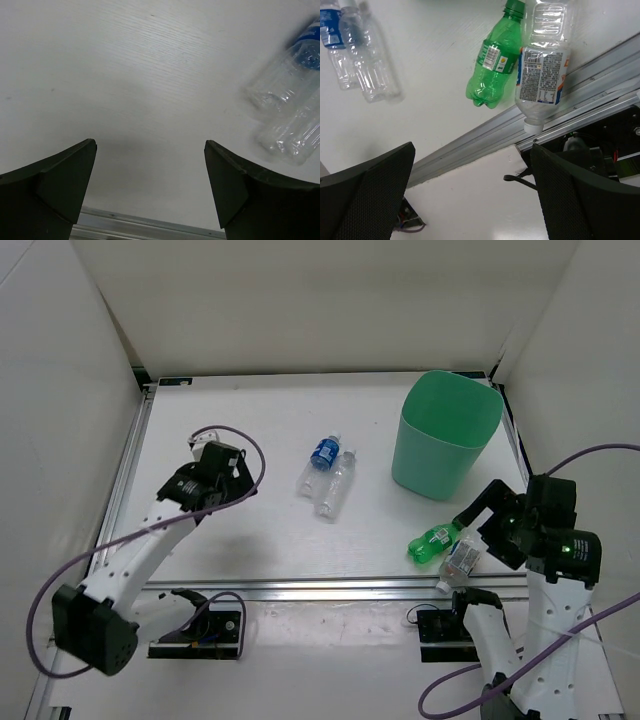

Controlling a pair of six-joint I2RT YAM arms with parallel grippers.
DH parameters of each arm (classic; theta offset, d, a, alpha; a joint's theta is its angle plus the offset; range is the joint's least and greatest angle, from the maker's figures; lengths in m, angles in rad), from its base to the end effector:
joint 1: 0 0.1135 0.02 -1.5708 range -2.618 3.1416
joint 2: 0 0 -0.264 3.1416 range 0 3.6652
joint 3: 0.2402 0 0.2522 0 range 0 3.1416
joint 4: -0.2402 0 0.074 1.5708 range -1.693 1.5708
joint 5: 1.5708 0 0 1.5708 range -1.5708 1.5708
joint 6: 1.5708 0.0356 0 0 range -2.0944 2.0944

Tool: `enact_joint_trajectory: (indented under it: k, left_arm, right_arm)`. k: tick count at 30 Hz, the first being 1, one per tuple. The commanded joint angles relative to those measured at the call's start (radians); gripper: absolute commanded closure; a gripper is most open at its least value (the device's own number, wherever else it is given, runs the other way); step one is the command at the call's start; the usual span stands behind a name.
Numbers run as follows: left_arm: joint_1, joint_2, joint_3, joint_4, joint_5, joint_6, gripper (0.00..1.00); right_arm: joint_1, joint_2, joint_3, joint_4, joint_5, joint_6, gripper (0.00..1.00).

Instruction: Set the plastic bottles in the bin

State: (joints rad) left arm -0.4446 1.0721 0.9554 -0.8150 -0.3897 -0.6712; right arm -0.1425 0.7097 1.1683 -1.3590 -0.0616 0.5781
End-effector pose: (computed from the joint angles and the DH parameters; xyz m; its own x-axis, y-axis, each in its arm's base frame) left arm 0.1934 -0.0772 0.2906 -0.6876 -0.3096 -0.6567 -0.2993 0.9450 -0.1322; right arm 0.0804 -0.0093 0.3619 -0.5928 0.6360 -0.4940 0.5108 0.7712 0.3799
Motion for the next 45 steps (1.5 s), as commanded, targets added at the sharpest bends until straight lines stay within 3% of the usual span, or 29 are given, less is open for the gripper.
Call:
enact_joint_trajectory:
  k: [1,4,10,17,20,23,33,40,45]
  left_arm:
    - [0.020,0.103,0.057,0.153,0.170,0.016,0.00]
    - [-0.009,0.263,0.186,0.180,0.166,0.016,0.00]
    - [-0.040,0.526,0.388,0.295,0.127,0.162,0.00]
    - [-0.040,0.857,0.685,0.304,0.285,0.333,0.00]
    - [-0.040,0.980,0.817,0.304,0.345,0.479,0.00]
    - [-0.019,1.066,0.888,0.304,0.364,0.486,0.00]
    - [0.000,1.151,0.960,0.304,0.540,0.479,0.00]
    - [0.009,1.126,0.991,0.304,0.641,0.458,0.00]
    - [0.018,1.031,0.876,0.304,0.793,0.512,0.00]
  right_arm:
    - [0.006,0.022,0.066,-0.031,-0.061,-0.064,0.00]
    - [0.006,0.062,0.099,0.004,-0.101,-0.077,0.00]
    - [0.006,0.142,0.131,0.106,-0.133,-0.112,0.00]
    - [0.026,0.116,0.151,0.138,-0.084,-0.133,0.00]
    - [0.035,0.094,0.140,0.138,-0.075,-0.142,0.00]
    - [0.035,0.071,0.122,0.138,-0.049,-0.142,0.00]
    - [0.035,0.080,0.156,0.116,0.042,-0.173,0.00]
    - [0.035,0.106,0.166,0.124,0.049,-0.173,0.00]
    - [0.035,0.116,0.127,0.136,0.049,-0.173,0.00]
